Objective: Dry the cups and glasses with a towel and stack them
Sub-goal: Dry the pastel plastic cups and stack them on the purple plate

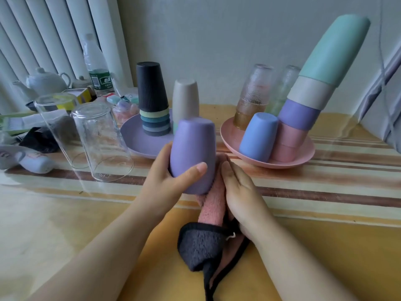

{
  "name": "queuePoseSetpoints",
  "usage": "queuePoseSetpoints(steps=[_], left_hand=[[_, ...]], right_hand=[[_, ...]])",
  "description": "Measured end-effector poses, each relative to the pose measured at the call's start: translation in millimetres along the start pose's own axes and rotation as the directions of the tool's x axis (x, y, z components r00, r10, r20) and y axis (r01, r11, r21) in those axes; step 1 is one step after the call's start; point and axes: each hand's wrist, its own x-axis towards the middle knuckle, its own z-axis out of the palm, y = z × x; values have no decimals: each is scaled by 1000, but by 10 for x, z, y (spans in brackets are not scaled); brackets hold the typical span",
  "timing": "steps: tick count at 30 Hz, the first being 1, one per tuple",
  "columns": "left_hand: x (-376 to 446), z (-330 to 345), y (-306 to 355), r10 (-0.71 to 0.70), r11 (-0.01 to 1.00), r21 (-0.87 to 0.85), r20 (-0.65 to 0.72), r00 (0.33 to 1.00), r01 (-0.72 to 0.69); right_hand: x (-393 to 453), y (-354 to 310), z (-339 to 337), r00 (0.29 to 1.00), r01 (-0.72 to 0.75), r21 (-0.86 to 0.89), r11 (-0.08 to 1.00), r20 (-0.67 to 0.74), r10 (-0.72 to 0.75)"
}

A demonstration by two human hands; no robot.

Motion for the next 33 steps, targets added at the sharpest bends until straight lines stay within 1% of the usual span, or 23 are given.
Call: queuePoseSetpoints(steps=[2, 6, 9, 13, 17, 21, 30, 33], left_hand=[[27, -33, 16, 10, 999, 41, -67, 998, -7], [169, -117, 72, 35, 985, 174, -220, 975, 3], [304, -161, 145, 55, 986, 169, -262, 963, -10], [637, -156, 299, 90, 967, 255, -314, 945, -7], [1128, -105, 494, 133, 945, 325, -303, 944, -29], [1503, -73, 600, 146, 934, 355, -293, 945, -34], [1900, -18, 595, 166, 893, 450, -286, 944, -21], [1973, -3, 580, 141, 861, 508, -300, 944, 33]], right_hand=[[26, 24, -3, 998, -47, 9, 999, -35, 47], [23, 54, -3, 998, -40, -66, 997, -51, 36], [12, 57, 0, 998, -45, -68, 997, -50, 41], [18, 72, 10, 998, -43, -63, 997, -55, 39], [20, 85, 5, 998, -31, -65, 997, -49, 28], [22, 70, -17, 1000, -15, -78, 997, -26, 13], [12, 74, -38, 1000, 16, -99, 995, 2, -16], [17, 78, -46, 999, 35, -95, 995, 8, -35]])
